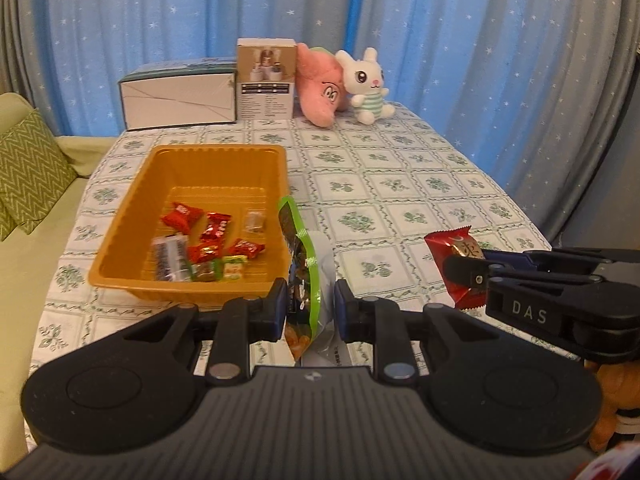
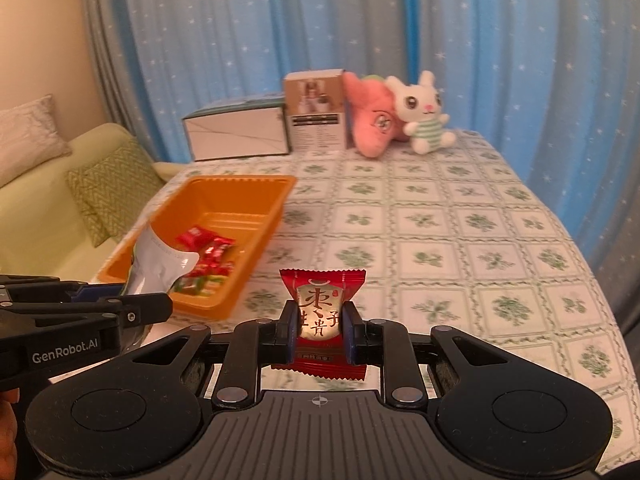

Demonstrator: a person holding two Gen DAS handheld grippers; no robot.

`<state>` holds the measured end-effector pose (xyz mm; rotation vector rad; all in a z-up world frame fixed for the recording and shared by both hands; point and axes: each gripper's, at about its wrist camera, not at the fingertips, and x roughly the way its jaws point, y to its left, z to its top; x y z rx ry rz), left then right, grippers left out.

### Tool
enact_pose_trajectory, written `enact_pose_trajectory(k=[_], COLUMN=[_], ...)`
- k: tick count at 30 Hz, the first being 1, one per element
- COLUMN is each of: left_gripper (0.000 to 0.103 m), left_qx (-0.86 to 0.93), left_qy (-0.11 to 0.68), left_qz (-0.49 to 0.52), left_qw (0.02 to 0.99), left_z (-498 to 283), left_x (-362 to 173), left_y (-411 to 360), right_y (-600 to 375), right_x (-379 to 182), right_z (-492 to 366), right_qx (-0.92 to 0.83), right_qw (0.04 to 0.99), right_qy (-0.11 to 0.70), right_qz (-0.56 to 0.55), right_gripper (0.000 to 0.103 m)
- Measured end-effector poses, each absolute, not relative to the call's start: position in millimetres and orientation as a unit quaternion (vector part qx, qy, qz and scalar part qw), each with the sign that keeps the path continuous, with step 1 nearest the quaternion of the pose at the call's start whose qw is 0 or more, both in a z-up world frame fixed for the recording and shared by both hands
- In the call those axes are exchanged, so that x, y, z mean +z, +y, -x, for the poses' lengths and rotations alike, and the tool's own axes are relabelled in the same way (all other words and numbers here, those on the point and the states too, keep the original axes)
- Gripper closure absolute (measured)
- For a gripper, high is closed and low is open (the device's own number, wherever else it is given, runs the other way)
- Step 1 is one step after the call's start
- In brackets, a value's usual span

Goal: Organize snacks
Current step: 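Carry both candies over the orange tray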

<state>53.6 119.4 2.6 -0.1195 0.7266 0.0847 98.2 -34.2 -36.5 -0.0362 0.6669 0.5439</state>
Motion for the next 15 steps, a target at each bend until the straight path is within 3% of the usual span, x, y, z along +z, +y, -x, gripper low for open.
enact_pose_trajectory(k=[15], left_gripper=[0.081], left_qx=[0.077], left_qy=[0.349], left_qz=[0.068], left_qw=[0.931], left_z=[-41.6], left_x=[7.2], left_y=[159.9], right_y=[11.3], right_x=[-35.8], right_z=[-97.5], right_qx=[0.300], right_qw=[0.898], right_qy=[0.321], right_qz=[0.033], right_gripper=[0.080])
